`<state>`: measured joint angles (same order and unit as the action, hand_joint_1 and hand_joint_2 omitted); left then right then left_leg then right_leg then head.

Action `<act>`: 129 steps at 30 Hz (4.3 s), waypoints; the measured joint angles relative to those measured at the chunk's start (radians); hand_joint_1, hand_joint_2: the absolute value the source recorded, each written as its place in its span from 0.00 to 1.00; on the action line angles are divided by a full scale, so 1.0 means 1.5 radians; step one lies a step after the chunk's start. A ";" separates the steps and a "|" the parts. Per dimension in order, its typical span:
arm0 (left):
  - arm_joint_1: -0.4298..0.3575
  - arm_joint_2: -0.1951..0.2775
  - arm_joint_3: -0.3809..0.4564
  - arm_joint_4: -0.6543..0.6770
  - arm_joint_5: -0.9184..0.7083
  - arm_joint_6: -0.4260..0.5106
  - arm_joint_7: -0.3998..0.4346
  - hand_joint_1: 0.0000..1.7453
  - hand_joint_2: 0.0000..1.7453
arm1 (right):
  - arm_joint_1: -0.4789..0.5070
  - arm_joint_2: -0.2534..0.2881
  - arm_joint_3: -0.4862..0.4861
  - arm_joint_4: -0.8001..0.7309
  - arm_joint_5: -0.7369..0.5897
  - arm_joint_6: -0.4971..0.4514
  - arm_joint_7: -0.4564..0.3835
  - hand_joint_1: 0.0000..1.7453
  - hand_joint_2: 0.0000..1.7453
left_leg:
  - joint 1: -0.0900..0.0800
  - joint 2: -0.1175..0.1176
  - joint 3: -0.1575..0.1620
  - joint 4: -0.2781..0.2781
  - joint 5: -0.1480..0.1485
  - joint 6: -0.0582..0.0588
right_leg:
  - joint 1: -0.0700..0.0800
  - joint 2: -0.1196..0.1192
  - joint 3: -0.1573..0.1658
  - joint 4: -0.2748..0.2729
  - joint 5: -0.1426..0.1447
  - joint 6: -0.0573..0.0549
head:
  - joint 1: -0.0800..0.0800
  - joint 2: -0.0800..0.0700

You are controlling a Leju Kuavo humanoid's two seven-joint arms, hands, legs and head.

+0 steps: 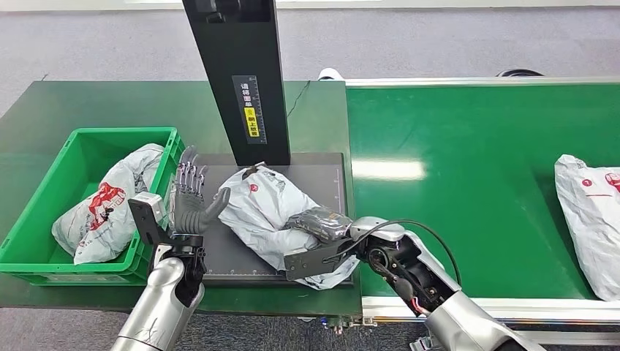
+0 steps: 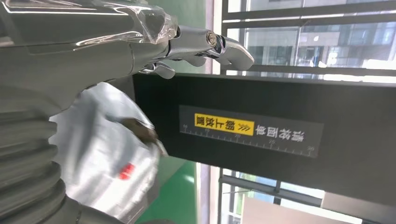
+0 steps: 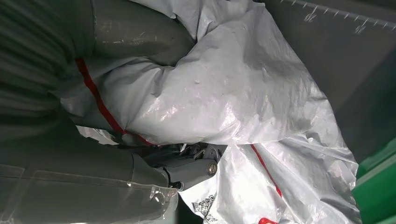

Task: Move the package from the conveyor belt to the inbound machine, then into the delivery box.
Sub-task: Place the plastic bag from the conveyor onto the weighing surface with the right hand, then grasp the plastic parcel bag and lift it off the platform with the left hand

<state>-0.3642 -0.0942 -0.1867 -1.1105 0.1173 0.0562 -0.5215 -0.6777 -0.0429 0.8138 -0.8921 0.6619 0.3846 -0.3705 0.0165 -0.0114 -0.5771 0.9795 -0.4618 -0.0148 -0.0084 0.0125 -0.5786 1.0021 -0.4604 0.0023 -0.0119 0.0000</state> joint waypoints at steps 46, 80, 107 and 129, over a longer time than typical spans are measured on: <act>0.038 0.055 -0.128 -0.016 -0.339 -0.158 -0.038 0.00 1.00 | 0.073 0.029 -0.175 -0.025 -0.213 -0.225 -0.160 0.00 1.00 | 0.000 0.000 0.000 0.000 0.000 0.000 | 0.000 0.000 0.000 0.000 0.000 0.000 | 0.000 0.000; 0.010 0.089 -0.308 0.026 -0.809 -0.024 0.205 0.98 1.00 | 0.153 0.038 -0.302 -0.092 -0.289 -0.237 -0.157 0.00 1.00 | 0.000 0.000 0.000 0.000 0.000 0.000 | 0.000 0.000 0.000 0.000 0.000 0.000 | 0.000 0.000; 0.045 0.078 -0.206 -0.054 -0.705 0.169 0.105 1.00 1.00 | 0.194 0.040 -0.329 -0.127 -0.281 -0.236 -0.146 0.00 1.00 | 0.000 0.000 -0.002 0.000 0.002 0.001 | 0.000 0.000 -0.001 0.000 0.003 0.001 | 0.000 0.000; 0.096 0.056 -0.125 -0.222 -0.586 0.417 -0.112 1.00 1.00 | 0.196 0.040 -0.329 -0.133 -0.288 -0.238 -0.146 0.00 1.00 | 0.000 0.000 -0.002 0.000 0.002 0.001 | 0.000 0.000 -0.002 0.000 0.003 0.001 | 0.000 0.000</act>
<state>-0.2199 -0.0097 -0.3744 -1.4437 -0.7621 0.6821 -0.6895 -0.3841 0.0171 0.3202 -1.0922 0.2297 0.0275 -0.5898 0.0163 -0.0114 -0.5803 0.9791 -0.4584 -0.0131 -0.0087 0.0119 -0.5812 1.0016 -0.4566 0.0032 -0.0121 0.0000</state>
